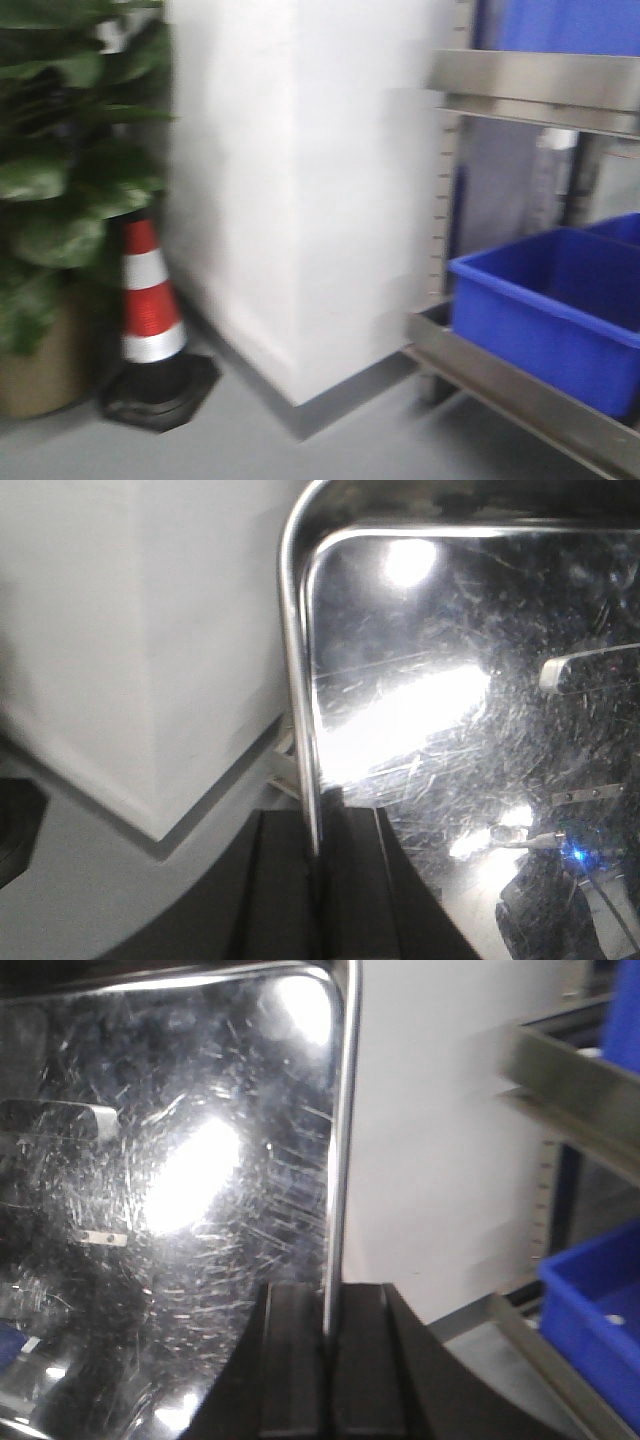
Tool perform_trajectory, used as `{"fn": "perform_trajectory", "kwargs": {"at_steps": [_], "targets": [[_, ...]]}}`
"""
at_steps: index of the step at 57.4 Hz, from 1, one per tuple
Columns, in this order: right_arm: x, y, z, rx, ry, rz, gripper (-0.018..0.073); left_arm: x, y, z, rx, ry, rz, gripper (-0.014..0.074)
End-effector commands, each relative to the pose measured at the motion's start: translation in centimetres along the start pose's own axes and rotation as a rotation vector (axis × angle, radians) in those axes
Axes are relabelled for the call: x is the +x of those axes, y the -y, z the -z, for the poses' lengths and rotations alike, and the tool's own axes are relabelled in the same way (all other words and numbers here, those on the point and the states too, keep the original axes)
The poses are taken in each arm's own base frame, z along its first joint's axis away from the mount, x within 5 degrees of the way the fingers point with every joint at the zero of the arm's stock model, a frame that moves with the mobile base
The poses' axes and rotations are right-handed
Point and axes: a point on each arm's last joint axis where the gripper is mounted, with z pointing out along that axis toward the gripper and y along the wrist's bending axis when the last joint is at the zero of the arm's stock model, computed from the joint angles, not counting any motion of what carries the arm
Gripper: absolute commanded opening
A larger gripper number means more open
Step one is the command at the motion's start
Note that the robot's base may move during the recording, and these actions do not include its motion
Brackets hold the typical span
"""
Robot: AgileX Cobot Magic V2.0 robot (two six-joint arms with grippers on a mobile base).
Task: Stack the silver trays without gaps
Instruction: 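Hold the silver tray with both grippers while driving to the other shelf, then lower the held silver tray onto the grey tray in the bin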
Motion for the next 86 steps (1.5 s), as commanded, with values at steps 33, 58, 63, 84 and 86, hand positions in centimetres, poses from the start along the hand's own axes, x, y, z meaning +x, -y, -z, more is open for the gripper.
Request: {"fn": "perform_trajectory", "kwargs": {"at_steps": [33, 58, 63, 84, 86], "targets": [[-0.88, -0.08, 0.63, -0.001, 0.066, 0.019, -0.0079, -0.66, -0.14, 0.78, -0.009, 0.051, -0.034, -0.002], [-0.88, -0.08, 0.63, -0.001, 0.066, 0.019, -0.0079, -0.66, -0.14, 0.78, -0.009, 0.051, -0.034, -0.002], [-0.88, -0.08, 0.63, -0.001, 0.066, 0.019, -0.0079, -0.66, -0.14, 0.78, -0.009, 0.051, -0.034, -0.002], [-0.88, -0.08, 0.63, -0.001, 0.066, 0.019, -0.0079, -0.66, -0.14, 0.78, -0.009, 0.051, -0.034, -0.002], [-0.88, -0.08, 0.63, -0.001, 0.066, 0.019, -0.0079, -0.66, -0.14, 0.78, -0.009, 0.051, -0.034, -0.002]]}}
